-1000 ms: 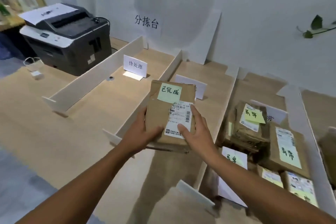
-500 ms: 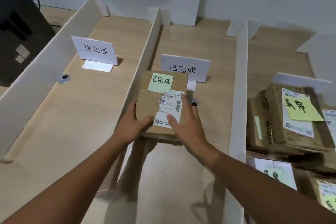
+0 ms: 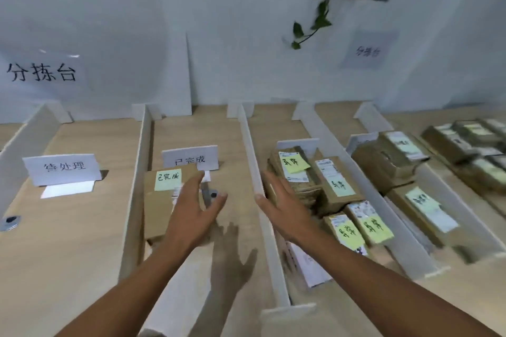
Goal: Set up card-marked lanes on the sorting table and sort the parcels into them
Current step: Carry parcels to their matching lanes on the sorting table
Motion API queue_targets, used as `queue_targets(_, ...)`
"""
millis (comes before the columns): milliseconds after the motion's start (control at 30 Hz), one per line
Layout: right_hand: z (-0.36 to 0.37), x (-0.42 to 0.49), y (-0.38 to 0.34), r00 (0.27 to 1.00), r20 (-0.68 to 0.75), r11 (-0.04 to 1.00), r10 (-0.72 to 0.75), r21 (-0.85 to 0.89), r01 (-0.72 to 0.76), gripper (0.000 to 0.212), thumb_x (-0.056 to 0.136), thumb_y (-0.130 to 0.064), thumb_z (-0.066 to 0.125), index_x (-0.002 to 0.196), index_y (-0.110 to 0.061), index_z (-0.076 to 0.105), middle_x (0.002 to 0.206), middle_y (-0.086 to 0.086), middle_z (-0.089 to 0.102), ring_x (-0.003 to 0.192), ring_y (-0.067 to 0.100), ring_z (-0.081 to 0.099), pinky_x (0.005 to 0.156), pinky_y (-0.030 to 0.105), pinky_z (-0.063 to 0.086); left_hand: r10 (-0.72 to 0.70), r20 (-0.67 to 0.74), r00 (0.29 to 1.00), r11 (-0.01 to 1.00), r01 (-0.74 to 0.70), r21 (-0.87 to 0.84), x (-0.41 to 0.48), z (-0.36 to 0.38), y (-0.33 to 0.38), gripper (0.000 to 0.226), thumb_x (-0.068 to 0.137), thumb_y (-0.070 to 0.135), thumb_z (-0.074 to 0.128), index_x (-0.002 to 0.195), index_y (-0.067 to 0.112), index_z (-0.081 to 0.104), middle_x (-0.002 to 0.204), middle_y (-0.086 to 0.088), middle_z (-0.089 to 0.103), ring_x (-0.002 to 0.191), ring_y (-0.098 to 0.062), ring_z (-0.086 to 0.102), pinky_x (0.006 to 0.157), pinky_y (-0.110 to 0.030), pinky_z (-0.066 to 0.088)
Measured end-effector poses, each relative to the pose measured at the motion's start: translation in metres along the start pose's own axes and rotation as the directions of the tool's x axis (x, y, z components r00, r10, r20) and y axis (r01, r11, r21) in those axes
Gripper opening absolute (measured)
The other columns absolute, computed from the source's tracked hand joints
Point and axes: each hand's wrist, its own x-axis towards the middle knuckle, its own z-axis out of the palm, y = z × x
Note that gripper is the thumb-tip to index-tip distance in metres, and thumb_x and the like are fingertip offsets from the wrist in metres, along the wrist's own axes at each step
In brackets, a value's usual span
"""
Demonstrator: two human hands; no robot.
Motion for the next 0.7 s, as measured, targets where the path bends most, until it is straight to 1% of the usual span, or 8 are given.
queue_targets(33,-0.026,-0.017,0.005,0.999,-0.044,0.999,0.009,-0.032,-0.011,0.067,0.099,-0.063,0.047,0.158,-0.046,0.022,0.168,-0.012,0.021,0.153,0.010,0.019,0.118,0.036,0.027,0.063,0.053,0.997,0.998,-0.062,-0.025,-0.005,0.014,0.025,0.087,0.078,0.079,0.053,0.152,0.036,0.036,0.155,0.015,0.040,0.132,0.007,0.043,0.105,-0.025,0.037)
queue_targets(100,-0.075,-0.056,0.019,0.986,-0.165,0.995,0.023,-0.095,-0.039,0.065,0.099,-0.062,0.047,0.158,-0.043,0.026,0.165,-0.009,0.028,0.149,0.005,0.022,0.119,0.037,0.027,0.186,0.144,0.972,0.982,-0.180,-0.059,-0.015,0.046,0.071,0.087,0.079,0.082,0.049,0.152,0.036,0.037,0.155,0.014,0.039,0.137,0.000,0.040,0.110,-0.028,0.035)
queue_targets(167,-0.122,-0.103,0.039,0.959,-0.282,0.988,0.035,-0.137,-0.077,0.068,0.096,-0.066,0.044,0.157,-0.039,0.030,0.160,-0.006,0.036,0.136,-0.006,0.029,0.114,0.030,0.030,0.287,0.231,0.930,0.958,-0.272,-0.094,-0.032,0.085,0.117,0.076,0.085,0.075,0.054,0.149,0.036,0.039,0.151,0.016,0.042,0.134,-0.006,0.042,0.106,-0.029,0.036)
queue_targets(267,-0.184,-0.176,0.076,0.908,-0.409,0.973,0.091,-0.156,-0.168,0.071,0.095,-0.069,0.041,0.155,-0.031,0.037,0.154,-0.005,0.042,0.139,0.005,0.037,0.115,0.035,0.035,0.392,0.345,0.853,0.920,-0.356,-0.166,-0.066,0.153,0.178,0.071,0.090,0.065,0.060,0.150,0.033,0.041,0.151,0.014,0.042,0.135,-0.009,0.043,0.103,-0.029,0.036)
queue_targets(367,-0.238,-0.247,0.118,0.831,-0.537,0.957,0.143,-0.138,-0.254,0.069,0.095,-0.066,0.044,0.153,-0.027,0.042,0.150,-0.005,0.044,0.139,0.010,0.038,0.113,0.037,0.039,0.430,0.426,0.796,0.902,-0.366,-0.228,-0.106,0.224,0.232,0.072,0.088,0.072,0.057,0.149,0.037,0.039,0.152,0.014,0.040,0.136,-0.005,0.038,0.106,-0.031,0.036)
queue_targets(500,-0.307,-0.331,0.186,0.745,-0.629,0.918,0.222,-0.123,-0.377,0.059,0.102,-0.052,0.051,0.154,-0.028,0.040,0.152,-0.007,0.041,0.139,0.011,0.037,0.110,0.027,0.033,0.454,0.461,0.763,0.890,-0.360,-0.280,-0.164,0.332,0.305,0.066,0.089,0.068,0.059,0.144,0.034,0.044,0.147,0.012,0.045,0.136,-0.011,0.042,0.105,-0.033,0.037)
queue_targets(567,-0.344,-0.364,0.223,0.729,-0.645,0.905,0.231,-0.133,-0.405,0.060,0.102,-0.052,0.051,0.155,-0.027,0.039,0.152,-0.007,0.041,0.140,0.010,0.036,0.112,0.027,0.031,0.466,0.482,0.742,0.884,-0.367,-0.291,-0.193,0.388,0.339,0.065,0.091,0.062,0.060,0.147,0.032,0.043,0.153,0.006,0.043,0.141,-0.014,0.039,0.105,-0.029,0.033)
queue_targets(700,-0.416,-0.405,0.290,0.728,-0.643,0.900,0.238,-0.136,-0.415,0.071,0.096,-0.068,0.043,0.156,-0.032,0.036,0.154,-0.012,0.040,0.142,0.006,0.036,0.117,0.032,0.034,0.514,0.502,0.696,0.856,-0.381,-0.349,-0.236,0.484,0.393,0.063,0.091,0.064,0.058,0.147,0.040,0.041,0.153,0.014,0.040,0.140,-0.005,0.036,0.107,-0.029,0.032)
